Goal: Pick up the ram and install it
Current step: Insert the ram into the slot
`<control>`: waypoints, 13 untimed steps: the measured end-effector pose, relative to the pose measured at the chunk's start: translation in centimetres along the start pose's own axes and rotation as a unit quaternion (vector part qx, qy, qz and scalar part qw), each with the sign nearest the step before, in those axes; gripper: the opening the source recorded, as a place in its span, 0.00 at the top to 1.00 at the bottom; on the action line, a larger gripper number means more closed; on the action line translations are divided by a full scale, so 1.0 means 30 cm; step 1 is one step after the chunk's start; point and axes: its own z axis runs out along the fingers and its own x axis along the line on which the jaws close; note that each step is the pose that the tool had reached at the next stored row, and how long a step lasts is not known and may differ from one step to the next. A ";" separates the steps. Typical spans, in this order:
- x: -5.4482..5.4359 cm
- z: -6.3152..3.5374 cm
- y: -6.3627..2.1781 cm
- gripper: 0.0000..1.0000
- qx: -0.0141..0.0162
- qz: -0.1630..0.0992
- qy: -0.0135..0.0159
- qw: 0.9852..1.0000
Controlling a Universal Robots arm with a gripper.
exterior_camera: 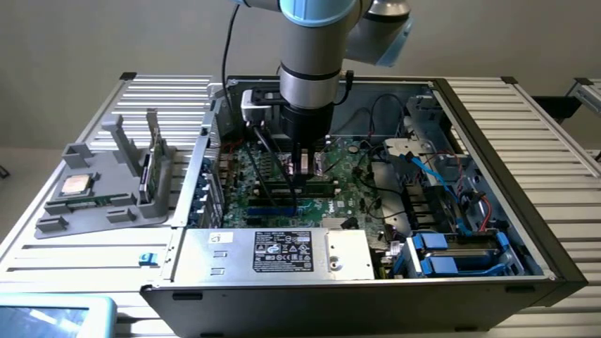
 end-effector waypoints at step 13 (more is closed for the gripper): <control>-0.001 -0.031 0.001 0.81 0.000 0.000 0.000 1.000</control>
